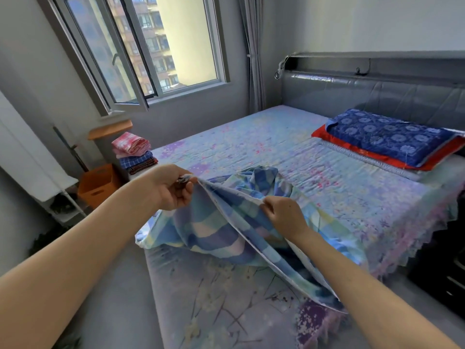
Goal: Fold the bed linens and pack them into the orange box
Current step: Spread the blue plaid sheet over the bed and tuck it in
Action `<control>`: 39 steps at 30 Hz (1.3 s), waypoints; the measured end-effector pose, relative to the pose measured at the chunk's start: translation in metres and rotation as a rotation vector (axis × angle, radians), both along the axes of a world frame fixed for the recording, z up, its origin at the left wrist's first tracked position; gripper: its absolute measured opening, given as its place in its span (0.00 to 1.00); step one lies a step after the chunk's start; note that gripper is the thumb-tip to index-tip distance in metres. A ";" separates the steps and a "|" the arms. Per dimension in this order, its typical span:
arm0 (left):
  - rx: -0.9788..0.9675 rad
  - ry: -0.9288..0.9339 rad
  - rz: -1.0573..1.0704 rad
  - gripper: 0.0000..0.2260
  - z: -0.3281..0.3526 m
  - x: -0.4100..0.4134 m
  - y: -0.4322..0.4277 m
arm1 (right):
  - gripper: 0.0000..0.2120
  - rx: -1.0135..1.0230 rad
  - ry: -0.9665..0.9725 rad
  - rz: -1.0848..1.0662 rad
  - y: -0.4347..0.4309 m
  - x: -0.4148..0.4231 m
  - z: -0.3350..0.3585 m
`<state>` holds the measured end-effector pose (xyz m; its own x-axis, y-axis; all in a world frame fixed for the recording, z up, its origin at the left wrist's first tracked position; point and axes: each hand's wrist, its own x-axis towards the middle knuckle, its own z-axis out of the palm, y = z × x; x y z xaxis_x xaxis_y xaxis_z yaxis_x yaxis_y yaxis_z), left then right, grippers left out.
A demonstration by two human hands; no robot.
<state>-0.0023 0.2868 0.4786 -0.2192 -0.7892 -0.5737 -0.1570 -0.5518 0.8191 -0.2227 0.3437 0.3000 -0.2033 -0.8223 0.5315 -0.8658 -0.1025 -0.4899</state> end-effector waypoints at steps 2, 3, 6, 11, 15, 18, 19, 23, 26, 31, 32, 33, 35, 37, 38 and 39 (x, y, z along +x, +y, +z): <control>0.011 0.015 0.007 0.29 0.000 0.000 -0.005 | 0.08 -0.043 0.010 -0.034 -0.008 0.002 -0.008; 0.018 0.026 0.012 0.29 0.001 0.000 -0.007 | 0.08 -0.084 0.008 -0.062 -0.009 0.003 -0.012; 0.028 0.066 0.041 0.29 0.005 -0.001 -0.014 | 0.09 -0.127 0.050 -0.147 -0.007 0.010 -0.030; 0.011 0.102 0.107 0.29 0.017 -0.007 -0.023 | 0.18 -0.260 0.133 -0.269 -0.006 0.017 -0.050; 0.004 0.115 0.143 0.28 0.029 -0.010 -0.029 | 0.08 -0.498 0.375 -0.131 -0.004 0.006 -0.053; 0.000 0.132 0.164 0.26 0.035 -0.014 -0.030 | 0.06 -0.503 0.390 -0.083 -0.009 -0.003 -0.050; -0.002 0.132 0.165 0.24 0.037 -0.016 -0.029 | 0.08 -0.483 0.358 -0.085 -0.011 -0.003 -0.048; -0.013 0.124 0.161 0.25 0.040 -0.022 -0.028 | 0.04 -0.394 0.195 -0.125 -0.007 0.017 -0.033; -0.013 0.121 0.171 0.26 0.041 -0.025 -0.028 | 0.18 -0.290 0.146 -0.273 -0.010 0.037 -0.022; -0.013 0.120 0.168 0.29 0.046 -0.032 -0.026 | 0.28 -0.119 0.139 -0.413 -0.025 0.059 -0.013; -0.012 0.121 0.171 0.29 0.048 -0.034 -0.026 | 0.29 -0.099 0.150 -0.426 -0.027 0.063 -0.012; -0.011 0.120 0.172 0.29 0.048 -0.036 -0.025 | 0.30 -0.086 0.156 -0.440 -0.029 0.067 -0.010; -0.015 0.125 0.173 0.29 0.048 -0.041 -0.024 | 0.30 -0.069 0.137 -0.473 -0.034 0.071 -0.005; -0.022 0.136 0.180 0.30 0.049 -0.046 -0.022 | 0.29 -0.055 0.099 -0.504 -0.039 0.070 0.000; -0.028 0.142 0.186 0.30 0.049 -0.047 -0.022 | 0.28 -0.058 0.081 -0.512 -0.041 0.067 0.001; -0.034 0.146 0.196 0.29 0.050 -0.047 -0.021 | 0.25 -0.082 0.070 -0.516 -0.041 0.064 -0.001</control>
